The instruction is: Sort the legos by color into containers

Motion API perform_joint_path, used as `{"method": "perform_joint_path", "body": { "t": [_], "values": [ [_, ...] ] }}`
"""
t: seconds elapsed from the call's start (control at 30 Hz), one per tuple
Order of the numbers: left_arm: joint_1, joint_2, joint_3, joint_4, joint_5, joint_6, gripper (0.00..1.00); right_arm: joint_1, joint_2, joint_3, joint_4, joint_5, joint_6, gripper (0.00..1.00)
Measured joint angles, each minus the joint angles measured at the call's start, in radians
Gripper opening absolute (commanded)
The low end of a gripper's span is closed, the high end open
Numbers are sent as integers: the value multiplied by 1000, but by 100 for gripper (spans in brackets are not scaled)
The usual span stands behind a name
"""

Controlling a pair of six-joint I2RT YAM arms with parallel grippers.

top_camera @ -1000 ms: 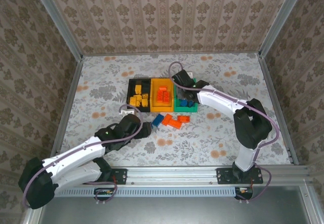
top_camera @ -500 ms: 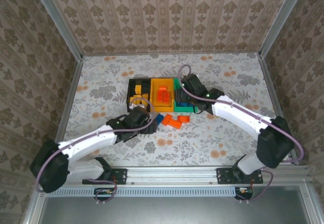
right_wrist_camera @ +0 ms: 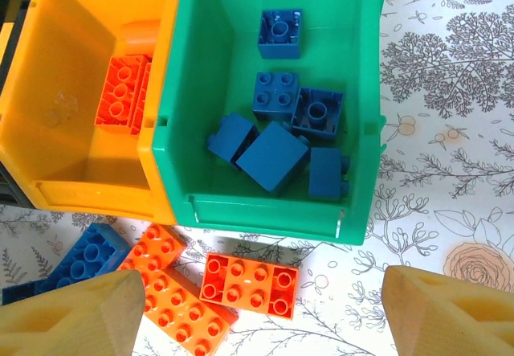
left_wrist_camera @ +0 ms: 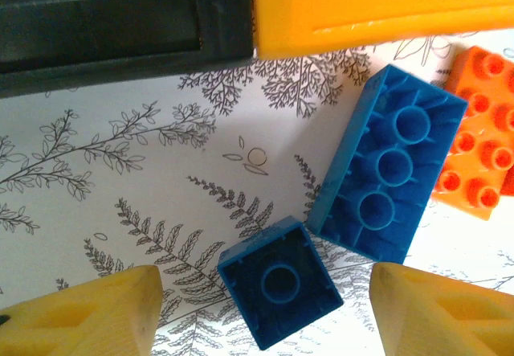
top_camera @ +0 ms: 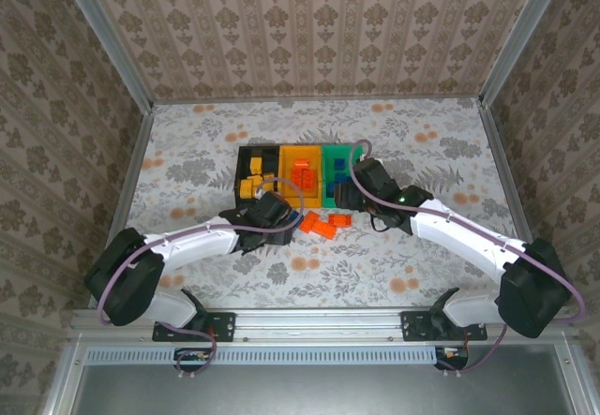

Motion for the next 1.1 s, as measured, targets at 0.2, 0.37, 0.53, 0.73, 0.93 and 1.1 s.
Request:
{"method": "perform_joint_path", "body": {
  "t": [0.2, 0.37, 0.53, 0.73, 0.93, 1.1],
  "values": [
    [40, -10, -67, 0, -4, -31, 54, 0, -1, 0, 13, 0, 0, 79],
    [61, -95, -114, -25, -12, -46, 56, 0, -3, 0, 15, 0, 0, 79],
    [58, -159, -122, -32, 0, -47, 70, 0, -5, 0, 16, 0, 1, 80],
    [53, -95, -96, -30, -3, -50, 75, 0, -8, 0, 16, 0, 3, 80],
    [53, 11, -85, -6, -24, -55, 60, 0, -43, -6, 16, 7, 3, 80],
    [53, 17, -83, -9, -43, -64, 47, 0, -61, -8, 16, 8, 3, 81]
  ]
}}
